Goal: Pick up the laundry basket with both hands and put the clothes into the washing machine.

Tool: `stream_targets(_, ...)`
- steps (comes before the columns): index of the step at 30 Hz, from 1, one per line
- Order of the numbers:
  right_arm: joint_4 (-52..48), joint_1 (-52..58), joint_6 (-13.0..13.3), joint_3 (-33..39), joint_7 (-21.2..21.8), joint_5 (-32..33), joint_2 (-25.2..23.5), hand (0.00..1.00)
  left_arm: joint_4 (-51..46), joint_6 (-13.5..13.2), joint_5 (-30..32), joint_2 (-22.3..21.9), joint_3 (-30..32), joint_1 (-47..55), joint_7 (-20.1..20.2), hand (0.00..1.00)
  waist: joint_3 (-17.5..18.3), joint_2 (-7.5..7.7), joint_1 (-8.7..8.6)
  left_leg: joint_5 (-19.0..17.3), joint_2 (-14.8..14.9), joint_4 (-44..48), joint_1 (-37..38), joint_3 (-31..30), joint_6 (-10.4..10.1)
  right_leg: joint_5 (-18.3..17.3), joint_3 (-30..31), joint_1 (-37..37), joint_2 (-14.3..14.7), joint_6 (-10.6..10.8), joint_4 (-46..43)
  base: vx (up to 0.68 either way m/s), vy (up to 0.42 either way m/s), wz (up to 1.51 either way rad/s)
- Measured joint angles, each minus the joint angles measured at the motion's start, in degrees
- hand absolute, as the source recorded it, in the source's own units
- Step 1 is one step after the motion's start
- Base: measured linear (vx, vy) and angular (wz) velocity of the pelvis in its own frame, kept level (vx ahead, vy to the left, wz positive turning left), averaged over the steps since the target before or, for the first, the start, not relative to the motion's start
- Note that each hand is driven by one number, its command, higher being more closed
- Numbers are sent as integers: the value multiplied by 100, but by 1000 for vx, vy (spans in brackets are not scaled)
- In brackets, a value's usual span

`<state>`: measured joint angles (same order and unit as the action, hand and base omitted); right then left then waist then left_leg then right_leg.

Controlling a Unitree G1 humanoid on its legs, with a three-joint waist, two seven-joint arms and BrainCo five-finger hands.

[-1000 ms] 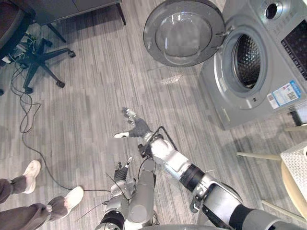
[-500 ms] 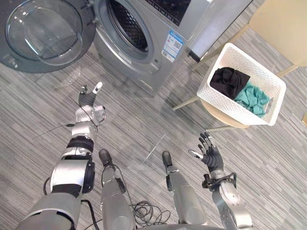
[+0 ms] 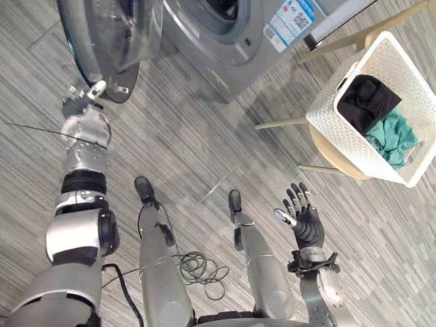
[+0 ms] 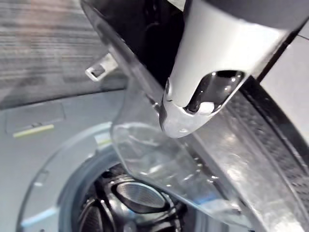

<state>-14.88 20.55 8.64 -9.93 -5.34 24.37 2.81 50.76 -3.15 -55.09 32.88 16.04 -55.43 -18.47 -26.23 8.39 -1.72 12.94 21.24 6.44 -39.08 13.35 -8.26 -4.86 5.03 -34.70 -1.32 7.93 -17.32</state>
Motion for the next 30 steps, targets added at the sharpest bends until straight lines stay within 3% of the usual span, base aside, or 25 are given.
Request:
stream_targets(2, 0, 0, 1, 16, -54, 35, 0, 0, -270, -162, -293, 67, 177, -142, -357, 0, -1, 1, 39, -11, -6, 58, -147, -72, -3, -8, -42, -102, -1, 5, -52, -9, 14, 12)
stream_targets(5, 4, -1, 3, 87, -198, 38, -5, 0, -1020, -663, -551, 313, 430, -455, -812, 0, -56, -14, 107, -38, -2, 240, -429, -248, 24, -8, -166, -200, 0, 5, -60, 1, 8, 12)
stream_targets(8, 53, -1, 9, 110, -225, 44, -5, 0, -1074, -842, -554, 560, 625, -535, -927, 0, -56, -12, 172, -41, -13, 278, -490, -283, 31, -7, -184, -227, -11, 5, -56, 28, 2, 4)
stream_targets(10, 59, -2, 8, 110, -216, 51, 0, 0, -1036, -841, -563, 561, 740, -527, -947, 0, -60, -19, 265, -116, 7, 428, -506, -324, 48, -7, -184, -166, -1, 5, -55, 48, -10, 0)
stream_targets(17, 104, -15, 6, 89, -191, 95, 69, 0, -1023, -823, -573, 567, 951, -262, -944, 0, -64, -26, 257, -324, -16, 764, -513, -386, 91, -32, -179, -14, -57, 40, -74, 19, 2, 3)
stream_targets(24, 355, -219, 2, 45, -187, 105, 226, 0, -1020, -700, -572, 540, 1554, 840, -901, 0, -66, -89, 289, -430, -104, 857, -96, -382, 77, -253, -198, 349, -158, 65, -334, 21, -6, 11)
stream_targets(30, 1284, -411, -50, 179, -184, 65, 369, 0, -956, -572, -349, -299, 1892, 2368, -597, 0, 49, -441, 406, -555, -347, 815, 641, -305, 92, -605, -199, 900, -395, 74, -719, 49, -37, 16)
